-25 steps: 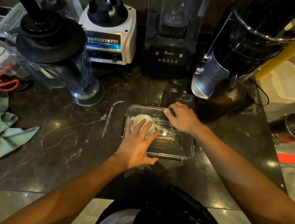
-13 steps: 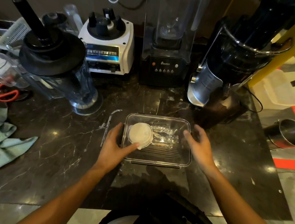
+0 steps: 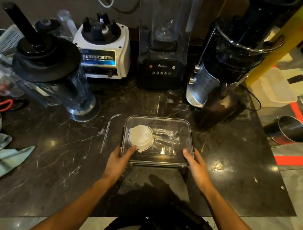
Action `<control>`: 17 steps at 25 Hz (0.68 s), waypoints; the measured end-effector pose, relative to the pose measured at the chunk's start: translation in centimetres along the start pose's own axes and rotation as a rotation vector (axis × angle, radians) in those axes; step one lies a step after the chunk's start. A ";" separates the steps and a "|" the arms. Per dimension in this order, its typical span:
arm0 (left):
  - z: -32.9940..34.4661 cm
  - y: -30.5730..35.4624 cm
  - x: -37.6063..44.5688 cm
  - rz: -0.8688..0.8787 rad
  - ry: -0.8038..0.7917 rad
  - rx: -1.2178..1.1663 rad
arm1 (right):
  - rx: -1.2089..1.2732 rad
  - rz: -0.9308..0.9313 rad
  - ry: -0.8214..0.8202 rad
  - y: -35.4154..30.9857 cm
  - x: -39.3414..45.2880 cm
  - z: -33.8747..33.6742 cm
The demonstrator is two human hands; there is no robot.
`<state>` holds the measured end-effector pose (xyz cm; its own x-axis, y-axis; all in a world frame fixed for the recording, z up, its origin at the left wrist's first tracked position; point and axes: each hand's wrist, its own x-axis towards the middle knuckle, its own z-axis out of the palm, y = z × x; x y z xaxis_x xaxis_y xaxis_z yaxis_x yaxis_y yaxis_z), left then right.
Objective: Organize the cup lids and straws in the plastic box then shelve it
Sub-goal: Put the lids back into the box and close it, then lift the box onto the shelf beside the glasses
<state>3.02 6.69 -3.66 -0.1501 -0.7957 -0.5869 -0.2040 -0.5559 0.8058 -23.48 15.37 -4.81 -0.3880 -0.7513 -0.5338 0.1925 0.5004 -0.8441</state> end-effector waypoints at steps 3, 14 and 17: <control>0.3 1.9 -0.4 0.025 0.034 -0.011 | 0.055 -0.044 -0.011 -1.8 -0.1 0.0; -0.3 11.5 -2.9 0.338 -0.012 -0.025 | 0.062 -0.370 0.112 -12.7 -2.6 0.8; -0.7 14.4 -4.0 0.423 -0.026 0.032 | 0.089 -0.433 0.137 -15.7 -3.9 0.9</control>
<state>1.32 1.67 10.33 -0.2512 -0.9455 -0.2073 -0.1491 -0.1738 0.9734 -24.20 10.02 10.49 -0.5642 -0.8161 -0.1251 0.0608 0.1100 -0.9921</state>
